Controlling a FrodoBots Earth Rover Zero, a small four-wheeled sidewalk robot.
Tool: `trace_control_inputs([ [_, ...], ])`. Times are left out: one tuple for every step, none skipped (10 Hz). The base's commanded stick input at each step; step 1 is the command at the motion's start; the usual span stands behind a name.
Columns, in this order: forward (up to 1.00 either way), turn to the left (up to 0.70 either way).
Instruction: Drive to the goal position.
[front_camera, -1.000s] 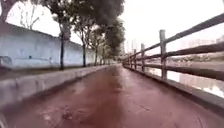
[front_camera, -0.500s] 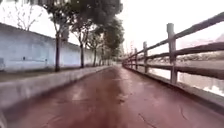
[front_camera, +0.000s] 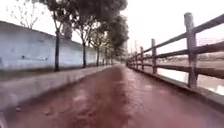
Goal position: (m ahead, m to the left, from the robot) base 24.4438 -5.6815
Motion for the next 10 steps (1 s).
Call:
trace_control_inputs([
  [1.00,-0.16],
  [1.00,0.00],
  [1.00,0.00],
  [1.00,0.00],
  [1.00,0.00],
  [1.00,0.00],
  [1.00,0.00],
  [1.00,0.00],
  [1.00,0.00],
  [1.00,0.00],
])
